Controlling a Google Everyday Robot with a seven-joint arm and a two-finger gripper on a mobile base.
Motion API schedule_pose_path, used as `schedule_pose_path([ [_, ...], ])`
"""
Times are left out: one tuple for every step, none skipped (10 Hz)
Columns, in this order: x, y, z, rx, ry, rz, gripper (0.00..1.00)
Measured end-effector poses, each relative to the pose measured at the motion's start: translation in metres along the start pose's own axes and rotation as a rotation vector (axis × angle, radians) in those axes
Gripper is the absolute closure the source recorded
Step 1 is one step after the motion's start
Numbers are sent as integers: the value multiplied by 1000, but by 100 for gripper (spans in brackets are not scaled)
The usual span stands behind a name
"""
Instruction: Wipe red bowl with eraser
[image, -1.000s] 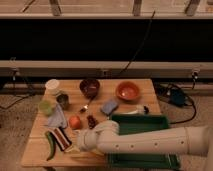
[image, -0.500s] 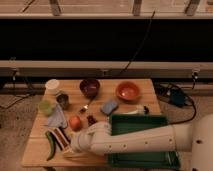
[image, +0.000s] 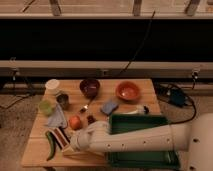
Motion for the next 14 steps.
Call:
schedule_pose_path([
  [1, -3, -1, 6, 3, 7, 38],
  [2, -5, 0, 8, 6, 12, 38],
  [2, -6, 0, 10, 11, 17, 38],
  [2, -7, 1, 9, 15, 21, 39],
  [3, -7, 1, 9, 19, 26, 44],
  [2, -7, 1, 9, 20, 28, 56],
  [2, -7, -1, 10, 18, 31, 67],
  [1, -6, -2, 10, 12, 34, 75],
  [2, -5, -4, 9, 0, 45, 87],
  [3, -4, -6, 8, -8, 51, 95],
  [4, -3, -10, 11, -15, 56, 99],
  [3, -3, -15, 15, -25, 60, 100],
  [-2, -4, -24, 23, -39, 58, 100],
  [-6, -7, -32, 30, -52, 53, 100],
])
